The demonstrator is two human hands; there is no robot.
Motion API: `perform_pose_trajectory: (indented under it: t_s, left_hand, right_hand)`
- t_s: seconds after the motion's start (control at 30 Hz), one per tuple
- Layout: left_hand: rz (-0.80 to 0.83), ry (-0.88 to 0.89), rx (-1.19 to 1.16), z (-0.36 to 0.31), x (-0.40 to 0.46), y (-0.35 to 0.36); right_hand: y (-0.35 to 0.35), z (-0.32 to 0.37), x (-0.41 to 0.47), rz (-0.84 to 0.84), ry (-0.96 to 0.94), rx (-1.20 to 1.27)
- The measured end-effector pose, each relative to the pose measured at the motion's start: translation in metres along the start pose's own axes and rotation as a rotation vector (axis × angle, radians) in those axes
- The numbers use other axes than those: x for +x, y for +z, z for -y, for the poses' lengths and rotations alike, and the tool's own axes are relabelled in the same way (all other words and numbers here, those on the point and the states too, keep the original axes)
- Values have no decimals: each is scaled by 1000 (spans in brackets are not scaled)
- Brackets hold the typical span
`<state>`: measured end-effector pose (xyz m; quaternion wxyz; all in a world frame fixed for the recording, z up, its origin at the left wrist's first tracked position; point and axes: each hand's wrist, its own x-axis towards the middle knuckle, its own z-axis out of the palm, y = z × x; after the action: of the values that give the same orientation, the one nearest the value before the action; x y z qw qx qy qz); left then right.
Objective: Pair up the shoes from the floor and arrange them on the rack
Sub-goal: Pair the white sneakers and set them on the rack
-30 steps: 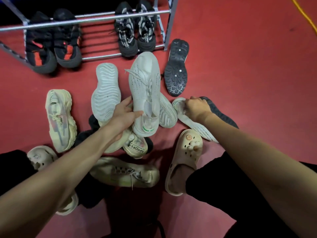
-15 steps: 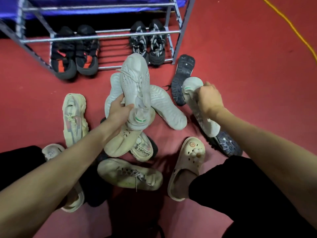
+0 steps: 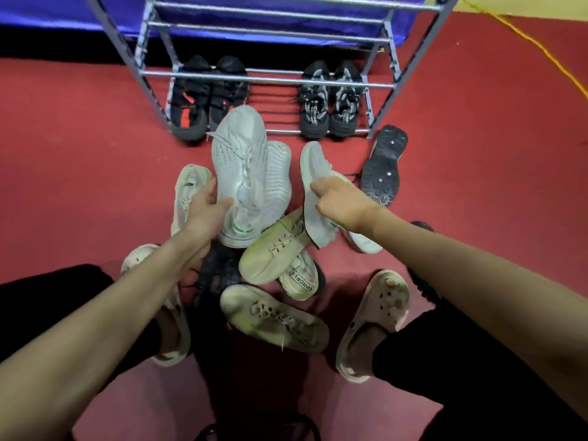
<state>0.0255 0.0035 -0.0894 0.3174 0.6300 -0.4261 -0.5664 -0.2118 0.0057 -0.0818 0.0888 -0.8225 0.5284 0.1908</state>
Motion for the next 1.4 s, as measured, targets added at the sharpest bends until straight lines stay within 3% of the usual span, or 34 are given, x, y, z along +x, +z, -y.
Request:
perform_pose_trajectory:
  t_s: [0.1,0.17,0.23,0.33,0.43,0.5,0.57,0.7,0.87,0.97,1.3,1.4]
  left_hand:
    - [-33,-2,37,11,-1,-14]
    - [-11,-12,47,18,-1,-19]
    - [2,-30,45,23,-1,-22]
    - [-10,-77,10,28,1,-20]
    - [10,-93,-20,31,1,-18]
    - [37,-99,-54,30,0,-16]
    - [44,-110,-74,29,-1,-15]
    - [36,-149,-91,24,-3,-13]
    - [49,-184,-138,1,-5,-9]
    - [49,-133,-108,-27,-9,-10]
    - [43,53,-58,-121,-11,-59]
    - [27,88,27,-133,10,-76]
  right_hand:
    - [9,22,12,41,-129,48]
    - [15,32,15,-29,-221,4]
    - [24,35,14,-138,-184,92]
    - [42,34,14,-206,159,367]
    - [60,35,11,-52,569,774]
    - [69,33,12,40,718,1062]
    - [77,34,13,91,786,1177]
    - [78,29,13,87,805,1110]
    - [37,21,11,25,901,1260]
    - [4,19,7,-11,872,1164]
    - [-77,32,-8,-494,744,1020]
    - [-99,31,15,-568,705,1024]
